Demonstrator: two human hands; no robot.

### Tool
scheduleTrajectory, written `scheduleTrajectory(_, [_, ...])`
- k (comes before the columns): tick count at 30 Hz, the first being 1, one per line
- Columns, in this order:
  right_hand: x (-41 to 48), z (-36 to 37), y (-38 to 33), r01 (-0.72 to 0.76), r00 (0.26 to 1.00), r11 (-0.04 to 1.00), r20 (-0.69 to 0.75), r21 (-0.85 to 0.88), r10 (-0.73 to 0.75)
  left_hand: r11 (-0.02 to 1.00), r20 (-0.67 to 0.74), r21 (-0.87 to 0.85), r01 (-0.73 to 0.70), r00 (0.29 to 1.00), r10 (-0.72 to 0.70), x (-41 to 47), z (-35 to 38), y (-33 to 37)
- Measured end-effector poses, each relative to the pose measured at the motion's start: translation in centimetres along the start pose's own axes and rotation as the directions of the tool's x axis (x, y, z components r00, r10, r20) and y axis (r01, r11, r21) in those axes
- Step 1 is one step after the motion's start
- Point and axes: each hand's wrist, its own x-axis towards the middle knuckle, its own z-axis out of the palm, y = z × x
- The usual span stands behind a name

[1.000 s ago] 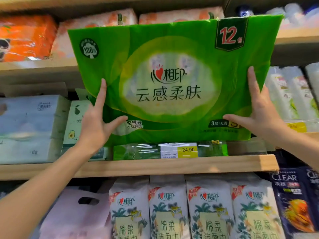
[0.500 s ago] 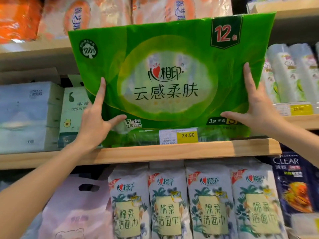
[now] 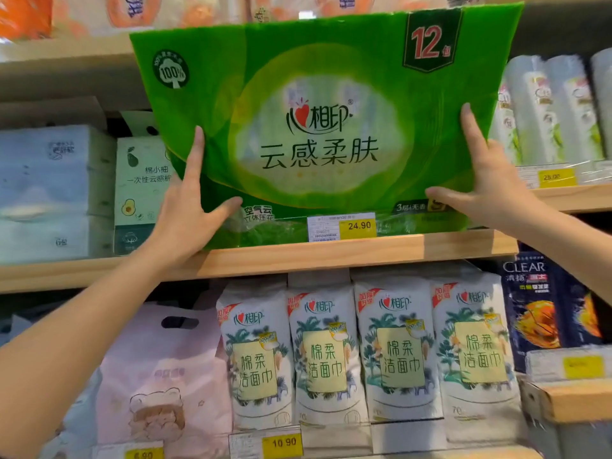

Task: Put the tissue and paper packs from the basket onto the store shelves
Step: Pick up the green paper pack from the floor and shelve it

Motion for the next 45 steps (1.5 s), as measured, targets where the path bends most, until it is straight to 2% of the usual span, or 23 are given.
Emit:
scheduleTrajectory(2, [-0.2,0.0,-0.4,-0.019,0.999,0.999,-0.045,-0.041,0.017,0.999,-0.016,0.006,0.035,0.999,-0.034,-0.3,-0.2,0.4])
scheduleTrajectory(4, [0.0,0.0,-1.1,0.017,0.99,0.987,-0.138,-0.161,-0.04,0.996,-0.083,0.078,0.036,0.996,-0.029,-0.3,-0.3,0.6])
scheduleTrajectory(7, [1.4,-0.6,-2.2,0.114,0.954,0.947,-0.232,-0.299,-0.188,0.953,-0.197,0.292,-0.085,0.969,0.146,0.4,-0.5,1.0])
scheduleTrajectory(11, [4.2,-1.5,-3.6,0.121,0.923,0.941,-0.313,-0.317,-0.225,0.881,-0.304,0.46,-0.105,0.914,0.267,2.6,-1.7,3.0])
scheduleTrajectory(15, [6.6,-2.1,-5.6,0.146,0.919,0.96,-0.328,-0.238,-0.22,0.792,-0.22,0.596,-0.132,0.921,0.32,6.4,-3.5,4.9])
scheduleTrajectory(17, [7.4,-1.9,-6.7,0.141,0.897,0.957,-0.376,-0.252,-0.231,0.755,-0.188,0.639,-0.148,0.921,0.34,7.9,-3.8,5.6])
scheduleTrajectory(21, [8.3,-0.6,-7.5,0.13,0.858,0.932,-0.432,-0.338,-0.277,0.737,-0.213,0.665,-0.119,0.916,0.339,9.7,-2.7,5.4])
scheduleTrajectory(30, [10.1,0.8,-7.1,0.118,0.79,0.926,-0.53,-0.36,-0.307,0.769,-0.299,0.629,-0.117,0.876,0.379,10.7,-1.2,4.5])
scheduleTrajectory(45, [10.3,1.4,-6.3,0.118,0.771,0.906,-0.537,-0.407,-0.341,0.761,-0.24,0.625,-0.173,0.885,0.398,11.3,-1.1,4.5])
